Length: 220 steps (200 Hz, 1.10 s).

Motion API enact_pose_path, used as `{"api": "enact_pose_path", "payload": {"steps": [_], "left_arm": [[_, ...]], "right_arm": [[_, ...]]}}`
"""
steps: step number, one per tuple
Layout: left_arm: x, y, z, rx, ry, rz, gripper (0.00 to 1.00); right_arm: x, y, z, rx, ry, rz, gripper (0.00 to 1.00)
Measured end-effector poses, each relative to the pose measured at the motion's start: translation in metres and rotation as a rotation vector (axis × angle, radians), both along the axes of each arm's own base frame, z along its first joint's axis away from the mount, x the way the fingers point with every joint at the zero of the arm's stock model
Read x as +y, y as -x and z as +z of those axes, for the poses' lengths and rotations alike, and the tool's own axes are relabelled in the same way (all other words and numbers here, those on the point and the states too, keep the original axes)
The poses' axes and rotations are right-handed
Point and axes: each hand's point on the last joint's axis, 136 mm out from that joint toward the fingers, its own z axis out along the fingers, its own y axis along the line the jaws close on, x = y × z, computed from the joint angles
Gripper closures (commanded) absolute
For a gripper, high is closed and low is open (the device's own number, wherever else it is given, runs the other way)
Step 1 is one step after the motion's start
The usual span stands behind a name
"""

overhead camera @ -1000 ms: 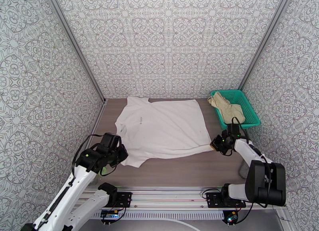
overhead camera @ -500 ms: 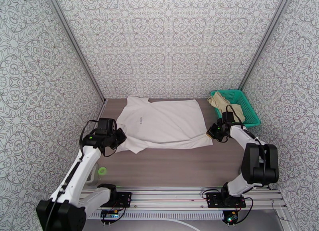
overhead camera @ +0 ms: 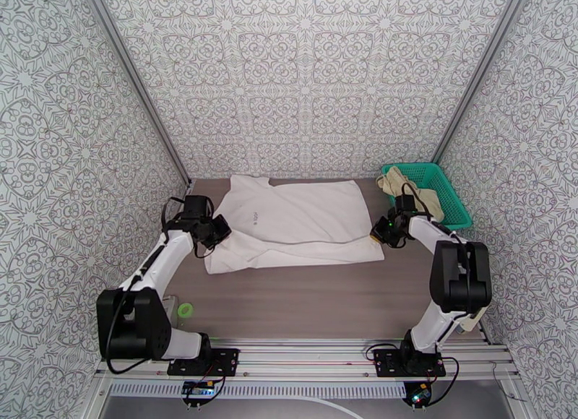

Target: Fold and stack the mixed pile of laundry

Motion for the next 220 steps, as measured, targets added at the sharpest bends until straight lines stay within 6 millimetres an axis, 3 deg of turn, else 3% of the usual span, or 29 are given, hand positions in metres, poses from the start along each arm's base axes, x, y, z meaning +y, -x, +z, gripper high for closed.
{"api": "enact_pose_path", "payload": {"steps": [10,30,44,50,83,104,120,138,152,171,187,220], "left_arm": [[0.004,-0.004,-0.007,0.011,0.005,0.011,0.97],[0.014,-0.012,-0.022,0.039,0.016,0.027,0.71],[0.022,-0.017,-0.032,0.052,0.023,0.047,0.52],[0.025,-0.019,-0.036,0.057,0.029,0.06,0.48],[0.037,-0.022,-0.035,0.047,0.025,0.088,0.47],[0.038,-0.017,-0.016,0.002,-0.007,0.079,0.53],[0.032,-0.001,0.005,-0.056,-0.028,0.067,0.61],[0.018,0.022,0.013,-0.089,-0.04,0.031,0.57],[-0.001,0.038,0.006,-0.074,-0.03,-0.012,0.46],[-0.03,0.051,-0.011,-0.028,-0.013,-0.078,0.45],[-0.047,0.056,-0.027,0.016,0.011,-0.091,0.44],[-0.06,0.048,-0.059,0.087,0.034,-0.051,0.46]], "right_arm": [[0.0,-0.005,-0.002,-0.004,0.0,-0.001,0.85],[0.0,-0.015,-0.004,-0.02,0.003,-0.002,0.62],[-0.001,-0.021,-0.004,-0.035,0.006,0.004,0.57],[-0.001,-0.023,-0.003,-0.041,0.008,0.008,0.55],[0.003,-0.027,0.004,-0.075,0.02,0.037,0.55],[0.012,-0.02,0.017,-0.112,0.029,0.074,0.56],[0.025,-0.005,0.026,-0.134,0.035,0.117,0.57],[0.047,0.009,0.032,-0.151,0.04,0.178,0.57],[0.065,0.016,0.031,-0.154,0.041,0.227,0.57],[0.082,0.024,0.027,-0.151,0.044,0.274,0.58],[0.083,0.025,0.025,-0.147,0.044,0.276,0.58],[0.081,0.023,0.025,-0.152,0.053,0.27,0.58]]}}
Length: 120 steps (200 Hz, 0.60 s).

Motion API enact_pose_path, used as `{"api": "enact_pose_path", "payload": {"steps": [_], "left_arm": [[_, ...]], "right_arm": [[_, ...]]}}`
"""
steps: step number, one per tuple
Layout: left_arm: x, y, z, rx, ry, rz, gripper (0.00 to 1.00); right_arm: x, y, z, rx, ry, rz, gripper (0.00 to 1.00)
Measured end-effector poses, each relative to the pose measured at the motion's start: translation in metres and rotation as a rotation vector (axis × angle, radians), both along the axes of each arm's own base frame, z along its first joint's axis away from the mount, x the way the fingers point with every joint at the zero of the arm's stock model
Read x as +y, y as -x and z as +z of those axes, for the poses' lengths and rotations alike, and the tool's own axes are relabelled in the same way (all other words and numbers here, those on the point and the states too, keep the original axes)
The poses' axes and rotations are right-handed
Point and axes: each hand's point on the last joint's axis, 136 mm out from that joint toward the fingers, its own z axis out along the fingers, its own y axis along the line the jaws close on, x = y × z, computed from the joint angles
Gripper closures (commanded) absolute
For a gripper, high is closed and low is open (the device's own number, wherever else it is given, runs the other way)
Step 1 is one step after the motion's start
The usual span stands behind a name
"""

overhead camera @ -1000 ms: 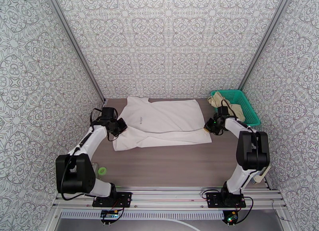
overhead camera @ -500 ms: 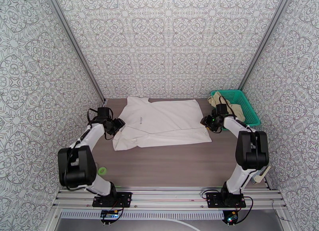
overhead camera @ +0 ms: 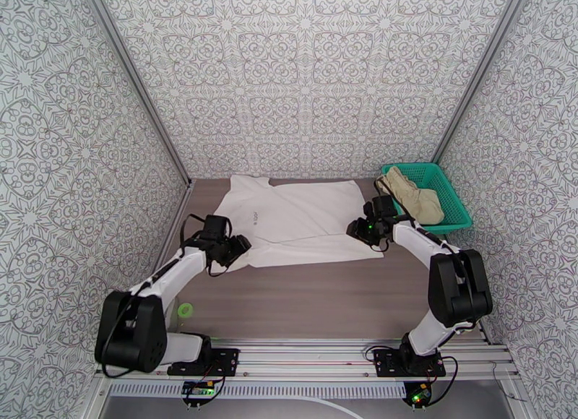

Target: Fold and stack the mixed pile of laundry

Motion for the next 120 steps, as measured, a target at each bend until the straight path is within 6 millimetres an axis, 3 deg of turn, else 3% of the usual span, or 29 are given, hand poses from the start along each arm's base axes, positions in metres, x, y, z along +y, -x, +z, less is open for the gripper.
{"api": "enact_pose_path", "payload": {"steps": [36,61,120], "left_arm": [[-0.01,-0.011,-0.026,0.053,-0.009,0.019,0.53],[-0.01,-0.028,-0.033,0.052,-0.025,0.031,0.62],[-0.011,-0.071,-0.009,-0.041,-0.061,0.016,0.95]], "right_arm": [[-0.002,0.005,-0.007,0.017,0.008,-0.002,0.58],[-0.002,0.009,-0.012,0.029,0.009,-0.002,0.58],[-0.002,0.01,-0.014,0.032,0.01,-0.002,0.58]]}}
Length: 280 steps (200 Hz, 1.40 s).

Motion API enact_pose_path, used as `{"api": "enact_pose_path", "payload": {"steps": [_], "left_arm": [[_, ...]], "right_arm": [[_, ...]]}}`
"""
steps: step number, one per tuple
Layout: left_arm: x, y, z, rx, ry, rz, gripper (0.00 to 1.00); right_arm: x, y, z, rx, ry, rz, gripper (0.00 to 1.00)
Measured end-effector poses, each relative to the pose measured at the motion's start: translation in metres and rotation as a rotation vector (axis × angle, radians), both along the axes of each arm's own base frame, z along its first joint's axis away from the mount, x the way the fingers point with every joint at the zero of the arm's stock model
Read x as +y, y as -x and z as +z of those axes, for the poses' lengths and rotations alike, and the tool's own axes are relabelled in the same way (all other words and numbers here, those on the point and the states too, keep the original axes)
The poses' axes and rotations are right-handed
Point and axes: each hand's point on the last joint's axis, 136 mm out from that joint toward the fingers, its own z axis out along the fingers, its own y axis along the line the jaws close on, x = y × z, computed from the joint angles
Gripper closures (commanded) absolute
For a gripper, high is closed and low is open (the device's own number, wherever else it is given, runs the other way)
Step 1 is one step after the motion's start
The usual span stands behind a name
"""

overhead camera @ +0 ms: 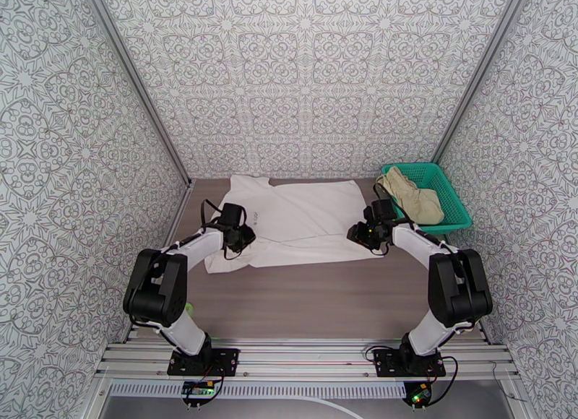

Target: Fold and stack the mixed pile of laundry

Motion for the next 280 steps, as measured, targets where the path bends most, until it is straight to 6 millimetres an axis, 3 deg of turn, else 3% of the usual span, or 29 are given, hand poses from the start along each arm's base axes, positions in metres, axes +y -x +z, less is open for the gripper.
{"api": "enact_pose_path", "payload": {"steps": [11,33,81,88,99,107,168,197,215,227,239,280], "left_arm": [[-0.002,-0.009,0.006,-0.021,-0.007,-0.015,1.0],[-0.006,-0.029,0.012,-0.05,-0.017,-0.039,1.0],[-0.011,-0.062,0.002,-0.059,-0.05,-0.091,1.0],[-0.011,-0.067,0.0,-0.06,-0.055,-0.099,0.91],[-0.011,-0.072,-0.002,-0.06,-0.067,-0.114,0.63],[-0.01,-0.075,-0.004,-0.058,-0.073,-0.118,0.53],[0.018,-0.081,0.006,-0.065,-0.177,-0.119,0.26],[0.041,-0.057,0.053,-0.118,-0.231,-0.094,0.21],[0.054,-0.019,0.084,-0.167,-0.24,-0.07,0.21],[0.061,0.006,0.088,-0.171,-0.236,-0.058,0.2],[0.069,0.031,0.078,-0.146,-0.219,-0.037,0.2],[0.089,0.103,-0.001,0.095,-0.139,0.052,0.12]], "right_arm": [[0.0,0.0,0.0,0.001,0.0,0.0,0.57],[0.0,0.0,-0.001,0.002,0.0,0.0,0.58],[0.0,-0.001,-0.002,0.004,0.001,0.0,0.58],[0.0,-0.001,-0.002,0.005,0.001,0.0,0.58],[0.0,-0.002,-0.001,0.004,0.001,0.0,0.57],[0.0,-0.002,-0.001,0.003,0.001,0.0,0.56],[-0.011,0.0,-0.005,0.021,0.02,-0.013,0.56],[-0.024,0.006,-0.005,0.041,0.047,-0.037,0.53],[-0.04,0.015,-0.005,0.051,0.059,-0.076,0.51],[-0.053,0.025,-0.005,0.062,0.056,-0.114,0.48],[-0.066,0.035,-0.008,0.079,0.051,-0.155,0.45],[-0.088,0.055,-0.025,0.158,-0.039,-0.317,0.36]]}}
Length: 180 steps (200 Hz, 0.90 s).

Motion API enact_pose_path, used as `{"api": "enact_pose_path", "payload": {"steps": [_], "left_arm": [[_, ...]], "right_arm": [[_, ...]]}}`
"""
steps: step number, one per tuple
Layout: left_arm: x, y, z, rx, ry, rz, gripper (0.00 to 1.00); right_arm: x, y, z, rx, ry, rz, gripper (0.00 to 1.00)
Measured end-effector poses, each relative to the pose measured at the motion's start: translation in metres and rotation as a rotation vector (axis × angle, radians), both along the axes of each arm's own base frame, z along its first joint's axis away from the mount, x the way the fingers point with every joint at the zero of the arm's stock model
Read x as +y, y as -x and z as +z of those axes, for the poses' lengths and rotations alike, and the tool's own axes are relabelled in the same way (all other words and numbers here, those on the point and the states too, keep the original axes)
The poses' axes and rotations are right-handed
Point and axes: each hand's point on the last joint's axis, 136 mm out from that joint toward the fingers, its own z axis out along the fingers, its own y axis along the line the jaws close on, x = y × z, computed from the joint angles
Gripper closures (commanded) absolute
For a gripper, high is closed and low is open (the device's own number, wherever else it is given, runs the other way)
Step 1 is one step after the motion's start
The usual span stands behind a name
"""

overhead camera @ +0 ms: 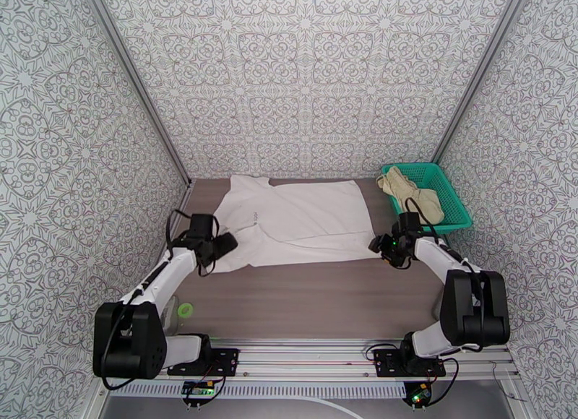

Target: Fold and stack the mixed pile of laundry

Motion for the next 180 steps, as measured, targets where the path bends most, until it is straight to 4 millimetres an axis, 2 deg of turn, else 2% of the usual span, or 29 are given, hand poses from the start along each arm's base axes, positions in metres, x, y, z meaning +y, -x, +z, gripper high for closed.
{"api": "enact_pose_path", "payload": {"steps": [24,34,50,69,84,107,129,153,180], "left_arm": [[0.005,0.015,-0.019,0.046,0.048,0.067,0.11],[0.008,0.015,-0.023,0.044,0.062,0.09,0.12],[0.011,0.009,-0.03,0.041,0.08,0.124,0.19],[0.014,0.002,-0.044,0.056,0.082,0.153,0.32],[0.018,0.0,-0.044,0.058,0.076,0.179,0.47],[0.029,-0.001,-0.049,0.066,0.06,0.21,0.8],[0.039,-0.005,-0.05,0.059,0.05,0.223,1.0],[0.048,-0.011,-0.044,0.038,0.042,0.224,1.0],[0.049,-0.013,-0.033,0.017,0.038,0.209,1.0]], "right_arm": [[0.004,0.0,-0.006,0.009,-0.066,-0.065,0.36],[0.005,-0.003,-0.006,0.003,-0.086,-0.082,0.36],[0.005,-0.012,-0.009,-0.008,-0.102,-0.108,0.37],[0.004,-0.02,-0.019,-0.002,-0.114,-0.134,0.41],[0.004,-0.023,-0.027,0.007,-0.121,-0.149,0.45],[0.002,-0.028,-0.03,0.004,-0.126,-0.17,0.67],[-0.002,-0.031,-0.035,0.009,-0.106,-0.176,0.85],[-0.004,-0.031,-0.035,0.007,-0.076,-0.158,1.0],[-0.006,-0.028,-0.032,0.009,-0.046,-0.131,1.0]]}}
